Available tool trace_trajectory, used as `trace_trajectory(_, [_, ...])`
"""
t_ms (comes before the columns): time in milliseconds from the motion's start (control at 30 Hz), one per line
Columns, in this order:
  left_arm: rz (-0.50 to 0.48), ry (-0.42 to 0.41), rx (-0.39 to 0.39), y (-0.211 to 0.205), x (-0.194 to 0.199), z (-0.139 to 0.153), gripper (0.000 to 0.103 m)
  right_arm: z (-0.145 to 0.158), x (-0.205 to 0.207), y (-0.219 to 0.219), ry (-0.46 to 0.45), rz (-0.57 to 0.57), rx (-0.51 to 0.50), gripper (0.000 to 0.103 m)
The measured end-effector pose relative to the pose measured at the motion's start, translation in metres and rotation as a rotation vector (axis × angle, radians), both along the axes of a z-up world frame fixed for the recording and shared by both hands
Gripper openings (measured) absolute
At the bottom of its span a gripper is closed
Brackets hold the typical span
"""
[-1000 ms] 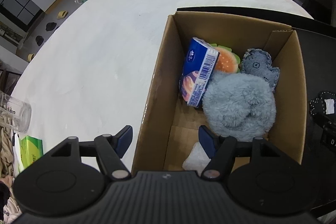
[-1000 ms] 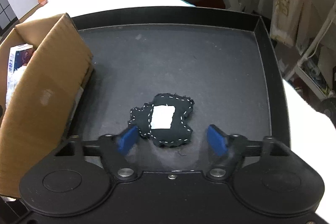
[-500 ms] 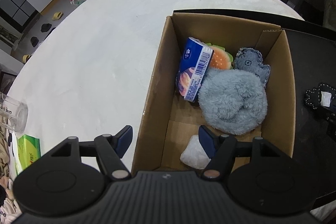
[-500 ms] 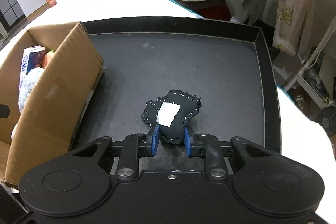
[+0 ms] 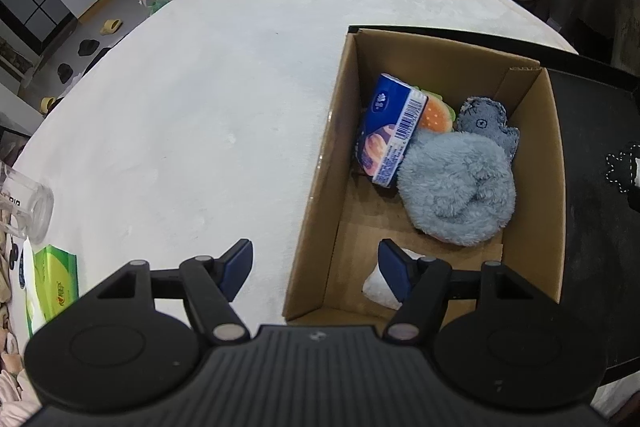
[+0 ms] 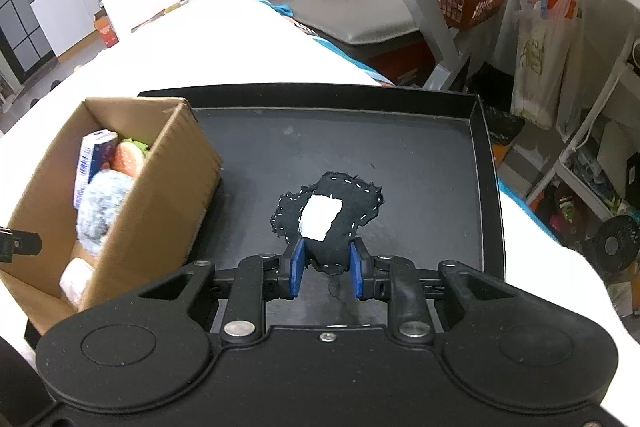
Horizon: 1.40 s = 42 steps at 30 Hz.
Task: Organize soft objects
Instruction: 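Close the right gripper on the black stitched cloth, then carry the black cloth into the box and open the right gripper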
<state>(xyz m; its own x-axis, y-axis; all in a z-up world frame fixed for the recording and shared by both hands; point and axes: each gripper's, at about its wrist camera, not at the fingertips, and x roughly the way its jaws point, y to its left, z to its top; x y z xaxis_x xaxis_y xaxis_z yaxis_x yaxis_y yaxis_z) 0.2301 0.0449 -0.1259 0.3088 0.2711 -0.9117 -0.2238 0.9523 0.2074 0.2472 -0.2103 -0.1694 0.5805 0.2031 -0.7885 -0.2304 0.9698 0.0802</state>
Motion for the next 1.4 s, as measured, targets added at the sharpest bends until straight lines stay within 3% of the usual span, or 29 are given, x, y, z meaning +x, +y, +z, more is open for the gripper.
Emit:
trace_trajectory(867, [0.025,-0.074,-0.108,0.014,-0.020,-0.011,0.067,0.062,-0.015,0.038,-0.104,0.099,0.009,0.024])
trace_trajectory(1400, [0.031,-0.093,-0.179,0.032,-0.028,-0.023,0.057,0.081,-0.019,0.100,-0.084,0.207,0.050,0.024])
